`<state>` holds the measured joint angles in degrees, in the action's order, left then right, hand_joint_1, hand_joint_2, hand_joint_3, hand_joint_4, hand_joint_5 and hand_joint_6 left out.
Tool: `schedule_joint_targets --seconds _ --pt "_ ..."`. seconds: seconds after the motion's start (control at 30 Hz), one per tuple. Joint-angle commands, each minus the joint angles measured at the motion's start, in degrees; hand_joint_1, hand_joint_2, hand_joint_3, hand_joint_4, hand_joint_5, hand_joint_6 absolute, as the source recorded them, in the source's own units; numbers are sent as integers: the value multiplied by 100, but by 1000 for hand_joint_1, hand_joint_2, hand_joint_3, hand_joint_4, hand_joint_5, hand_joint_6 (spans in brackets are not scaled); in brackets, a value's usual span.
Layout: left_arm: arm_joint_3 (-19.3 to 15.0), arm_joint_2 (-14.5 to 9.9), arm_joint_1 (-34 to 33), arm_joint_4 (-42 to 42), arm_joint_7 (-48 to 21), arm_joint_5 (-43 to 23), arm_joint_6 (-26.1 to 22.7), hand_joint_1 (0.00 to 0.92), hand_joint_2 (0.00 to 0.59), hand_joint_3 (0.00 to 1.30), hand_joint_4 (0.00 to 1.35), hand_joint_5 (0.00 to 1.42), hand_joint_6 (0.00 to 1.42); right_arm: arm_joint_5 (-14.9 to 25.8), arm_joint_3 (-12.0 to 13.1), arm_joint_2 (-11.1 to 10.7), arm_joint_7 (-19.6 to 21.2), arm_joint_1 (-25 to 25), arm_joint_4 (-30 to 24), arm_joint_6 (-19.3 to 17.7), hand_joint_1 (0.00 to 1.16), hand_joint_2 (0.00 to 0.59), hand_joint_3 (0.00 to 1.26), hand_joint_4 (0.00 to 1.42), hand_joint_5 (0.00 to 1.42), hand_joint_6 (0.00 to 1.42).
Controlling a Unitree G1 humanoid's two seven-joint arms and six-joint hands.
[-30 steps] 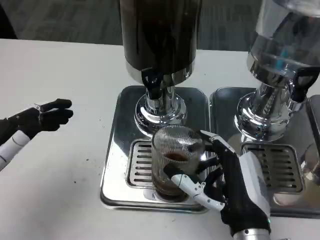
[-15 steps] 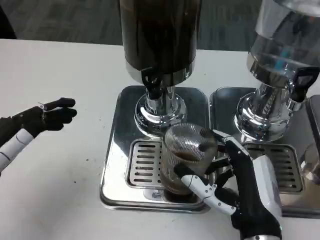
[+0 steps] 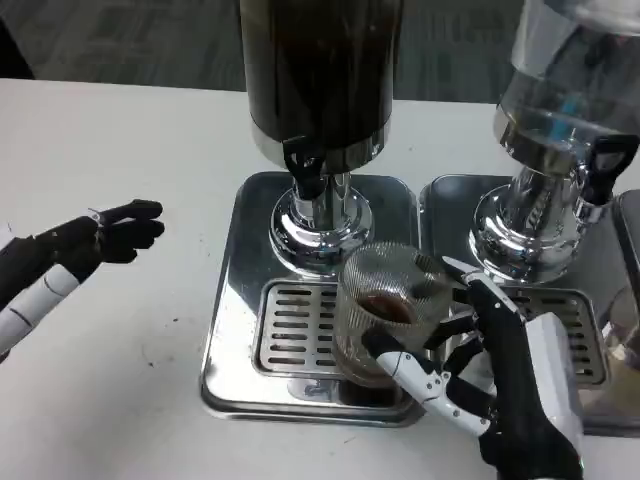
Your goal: Grasp the cup under the faucet to collect the drink, then remove the cup.
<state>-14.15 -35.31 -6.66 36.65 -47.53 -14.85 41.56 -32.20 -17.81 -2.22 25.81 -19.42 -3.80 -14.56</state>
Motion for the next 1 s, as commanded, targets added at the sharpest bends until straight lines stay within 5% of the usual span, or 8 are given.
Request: schedule_joint_targets --seconds 0.03,0.33,0.6,1.0 --pt "100 -22 -16 -31 87 243 361 0 157 217 173 177 214 38 39 16 62 -27 -345 -280 725 221 465 551 728 985" --pt "229 -254 65 -121 539 994 1189 0 141 135 8 27 164 93 74 -26 14 -75 -436 -359 730 219 469 556 745 987" --pt "291 -636 286 -210 1198 1931 1982 0 128 28 0 0 111 98 106 -46 -59 -152 -613 -354 731 219 477 559 749 999" --pt "485 -873 700 -417 1671 2125 2361 0 119 0 0 0 94 145 163 -124 -231 -182 -699 -369 732 219 480 559 761 1002"
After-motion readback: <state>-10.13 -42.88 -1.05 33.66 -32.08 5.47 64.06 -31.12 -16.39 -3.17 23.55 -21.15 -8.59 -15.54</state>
